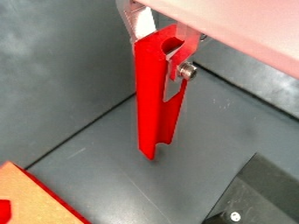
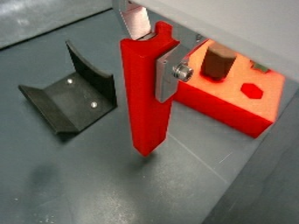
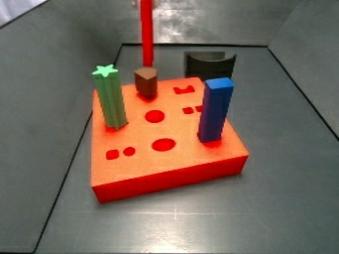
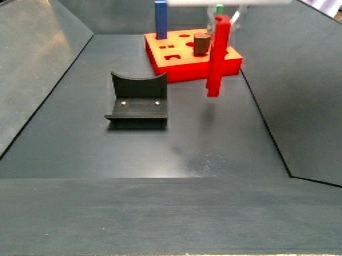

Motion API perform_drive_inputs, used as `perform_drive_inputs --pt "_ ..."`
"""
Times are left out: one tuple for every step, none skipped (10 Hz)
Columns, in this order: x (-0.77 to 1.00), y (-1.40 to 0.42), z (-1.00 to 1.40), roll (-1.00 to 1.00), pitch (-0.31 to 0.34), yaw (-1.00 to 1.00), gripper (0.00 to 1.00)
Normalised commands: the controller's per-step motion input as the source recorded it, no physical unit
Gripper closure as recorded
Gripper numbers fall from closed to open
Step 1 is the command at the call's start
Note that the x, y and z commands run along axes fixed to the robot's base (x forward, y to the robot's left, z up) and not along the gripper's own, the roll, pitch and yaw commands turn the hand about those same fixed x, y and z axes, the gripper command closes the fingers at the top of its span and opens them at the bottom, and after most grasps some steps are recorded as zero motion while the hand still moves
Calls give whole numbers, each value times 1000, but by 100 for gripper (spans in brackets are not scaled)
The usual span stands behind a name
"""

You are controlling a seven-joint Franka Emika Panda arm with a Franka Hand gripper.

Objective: Pick up the arch object. Move up. Rotate the arch object. Move to above the board. Insert the arch object.
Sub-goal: Rotate the arch object.

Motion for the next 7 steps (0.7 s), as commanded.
perform_drive_inputs --pt "31 13 -660 -139 -58 -29 100" --pt "27 9 -470 -136 -65 -28 100" --pt "25 8 -332 -146 -69 -27 100" --pt "22 9 -199 -159 -72 -25 100" --pt "0 0 0 29 -67 -23 0" --pt "0 0 1000 26 -56 -17 0" --pt "-14 0 1000 26 -39 -16 0"
